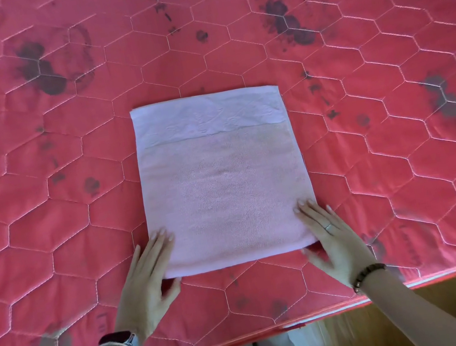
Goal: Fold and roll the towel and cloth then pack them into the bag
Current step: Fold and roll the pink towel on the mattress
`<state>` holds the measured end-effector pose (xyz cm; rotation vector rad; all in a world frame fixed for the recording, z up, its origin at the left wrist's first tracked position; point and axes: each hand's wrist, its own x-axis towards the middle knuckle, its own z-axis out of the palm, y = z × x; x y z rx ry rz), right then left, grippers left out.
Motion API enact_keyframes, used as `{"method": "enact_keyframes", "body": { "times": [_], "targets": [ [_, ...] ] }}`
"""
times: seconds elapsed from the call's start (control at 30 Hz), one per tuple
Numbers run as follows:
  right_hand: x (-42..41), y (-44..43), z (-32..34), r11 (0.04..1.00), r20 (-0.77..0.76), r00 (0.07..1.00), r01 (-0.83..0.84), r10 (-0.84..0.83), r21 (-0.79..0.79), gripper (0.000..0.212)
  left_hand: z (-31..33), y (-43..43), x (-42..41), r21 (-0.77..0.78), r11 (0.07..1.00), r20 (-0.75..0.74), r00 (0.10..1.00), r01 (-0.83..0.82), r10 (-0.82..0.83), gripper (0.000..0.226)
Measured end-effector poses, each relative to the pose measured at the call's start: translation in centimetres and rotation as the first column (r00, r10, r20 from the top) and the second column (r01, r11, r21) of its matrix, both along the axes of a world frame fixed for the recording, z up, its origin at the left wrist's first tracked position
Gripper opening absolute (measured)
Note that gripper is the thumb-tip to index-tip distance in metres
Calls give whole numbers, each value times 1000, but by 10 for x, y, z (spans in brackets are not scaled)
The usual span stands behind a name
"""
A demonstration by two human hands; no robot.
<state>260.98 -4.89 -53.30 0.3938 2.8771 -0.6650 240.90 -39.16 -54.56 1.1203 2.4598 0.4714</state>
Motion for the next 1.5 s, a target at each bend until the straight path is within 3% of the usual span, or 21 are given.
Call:
{"method": "enact_keyframes", "body": {
  "times": [0.13, 0.27, 0.43, 0.7, 0.8, 0.9, 1.07, 1.13, 1.27, 1.5],
  "targets": [
    [3, 5, -12, 999, -94, 994, 49, -47, 19, 78, -2, -1, 2, 84, 995, 8, 998, -59, 59, 82],
    [-2, 4, -22, 994, -180, 979, 99, -91, 39, 78, -1, 2, 0, 178, 980, -47, 994, -86, 96, 69],
    [-3, 4, -22, 992, -254, 961, 119, -106, 37, 60, 1, 4, -5, 200, 971, -40, 989, -129, 140, 57],
    [29, -9, 3, 982, -180, 966, 182, -188, -45, 46, 21, -12, 7, 166, 976, -9, 989, -144, 148, 62],
    [35, -12, 21, 975, -136, 966, 214, -221, -61, 45, 32, -18, 13, 133, 977, 13, 986, -169, 169, 54],
    [29, -11, 38, 929, -42, 933, 351, -358, -117, 38, 47, -16, 12, 143, 966, 70, 975, -217, 209, 44],
    [-11, -4, 62, 800, -26, 809, 574, -587, -175, 17, 68, 10, -3, 189, 890, 216, 901, -416, 375, 35],
    [-33, 2, 67, 760, -60, 770, 610, -635, -225, 17, 73, 24, -14, 206, 838, 253, 855, -505, 453, 29],
    [-76, 15, 68, 716, -126, 710, 658, -693, -233, 33, 77, 57, -43, 281, 743, 248, 794, -607, 555, 14],
    [-148, 47, 52, 689, -105, 684, 696, -722, -202, 22, 65, 104, -98, 287, 662, 291, 722, -692, 628, 15]
  ]
}}
